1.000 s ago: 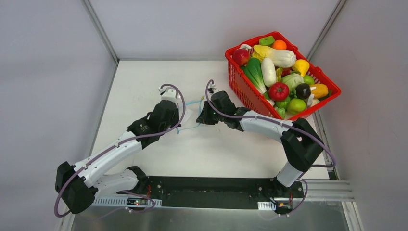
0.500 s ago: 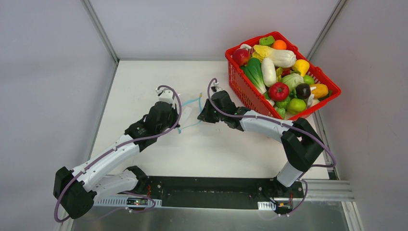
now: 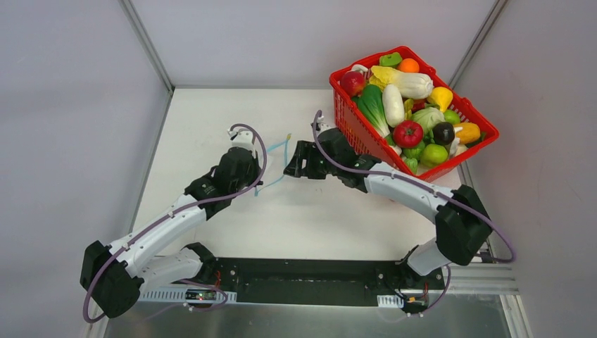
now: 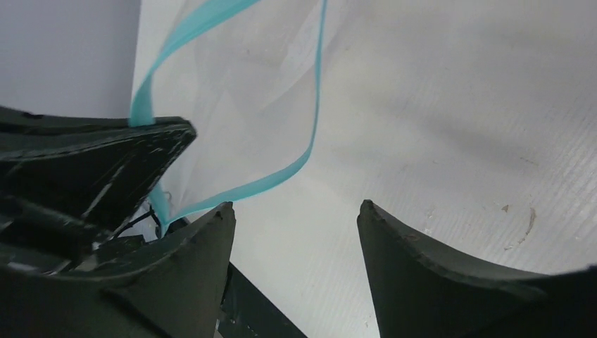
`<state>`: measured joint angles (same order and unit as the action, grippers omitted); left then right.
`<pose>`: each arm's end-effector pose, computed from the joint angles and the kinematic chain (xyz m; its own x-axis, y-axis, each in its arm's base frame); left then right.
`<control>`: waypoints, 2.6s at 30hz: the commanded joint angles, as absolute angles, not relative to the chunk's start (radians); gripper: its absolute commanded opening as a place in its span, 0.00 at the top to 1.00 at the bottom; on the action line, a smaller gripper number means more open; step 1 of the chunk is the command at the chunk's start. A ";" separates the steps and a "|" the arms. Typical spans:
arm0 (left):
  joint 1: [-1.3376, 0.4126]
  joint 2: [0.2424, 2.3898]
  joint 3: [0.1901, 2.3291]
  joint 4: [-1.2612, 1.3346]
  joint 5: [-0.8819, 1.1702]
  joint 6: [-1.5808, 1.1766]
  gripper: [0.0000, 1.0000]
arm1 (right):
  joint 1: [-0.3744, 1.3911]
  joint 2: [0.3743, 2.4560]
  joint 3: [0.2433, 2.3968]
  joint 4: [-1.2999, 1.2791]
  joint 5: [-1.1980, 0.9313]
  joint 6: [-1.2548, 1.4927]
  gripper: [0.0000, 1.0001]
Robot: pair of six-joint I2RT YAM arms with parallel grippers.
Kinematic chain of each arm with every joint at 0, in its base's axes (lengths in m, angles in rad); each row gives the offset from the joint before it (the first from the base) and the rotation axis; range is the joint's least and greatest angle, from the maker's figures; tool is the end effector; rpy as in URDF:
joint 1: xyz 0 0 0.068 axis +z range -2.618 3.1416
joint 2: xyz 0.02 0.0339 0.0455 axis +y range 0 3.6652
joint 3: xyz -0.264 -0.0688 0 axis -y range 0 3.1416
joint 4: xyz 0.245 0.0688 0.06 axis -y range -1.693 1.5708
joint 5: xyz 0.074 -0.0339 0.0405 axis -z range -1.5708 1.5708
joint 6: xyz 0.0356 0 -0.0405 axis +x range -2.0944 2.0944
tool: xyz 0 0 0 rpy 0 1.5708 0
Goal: Place the food in the zip-top bag and seal the zipper
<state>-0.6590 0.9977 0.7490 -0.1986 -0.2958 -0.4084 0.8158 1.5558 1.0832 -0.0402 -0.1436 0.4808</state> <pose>0.1854 -0.1305 0.2864 -0.4639 -0.1212 -0.8775 0.2111 0.9470 -0.2424 0.2407 0.2633 0.2658 -0.6710 -0.0451 -0.7401 -0.5593 0.6861 0.4653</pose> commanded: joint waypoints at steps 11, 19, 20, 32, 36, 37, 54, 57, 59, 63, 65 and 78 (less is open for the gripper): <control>-0.646 1.005 0.754 -0.188 -0.327 -0.461 1.00 | 0.813 1.195 1.080 -0.132 -0.013 0.341 0.25; -0.646 1.006 0.762 -0.186 -0.328 -0.463 1.00 | 0.788 1.077 1.104 -0.183 0.299 0.274 0.21; -0.644 1.004 0.762 -0.184 -0.326 -0.464 1.00 | 0.779 1.071 1.119 -0.193 0.316 0.263 0.21; -0.644 1.027 0.771 -0.185 -0.310 -0.459 1.00 | 0.425 1.057 1.277 -0.479 0.538 0.261 0.31; -0.644 1.040 0.790 -0.193 -0.296 -0.449 1.00 | 0.166 1.115 1.343 -0.580 0.363 0.298 0.31; -0.644 1.040 0.793 -0.193 -0.294 -0.447 1.00 | 0.115 1.121 1.351 -0.585 0.327 0.309 0.30; -0.644 1.024 0.790 -0.184 -0.247 -0.422 1.00 | -0.152 1.153 1.330 -0.592 0.223 0.255 0.21; -0.644 1.023 0.789 -0.181 -0.247 -0.420 1.00 | -0.153 1.178 1.321 -0.600 0.165 0.259 0.24; -0.644 1.024 0.791 -0.181 -0.244 -0.419 1.00 | -0.154 1.176 1.297 -0.589 0.178 0.267 0.25; -0.644 1.022 0.793 -0.179 -0.239 -0.414 1.00 | -0.155 1.187 1.279 -0.583 0.195 0.254 0.29; -0.644 1.021 0.792 -0.177 -0.239 -0.414 1.00 | -0.155 1.187 1.274 -0.578 0.166 0.253 0.35; -0.645 1.017 0.797 -0.172 -0.220 -0.417 1.00 | -0.155 1.023 1.305 -0.504 0.055 0.286 0.57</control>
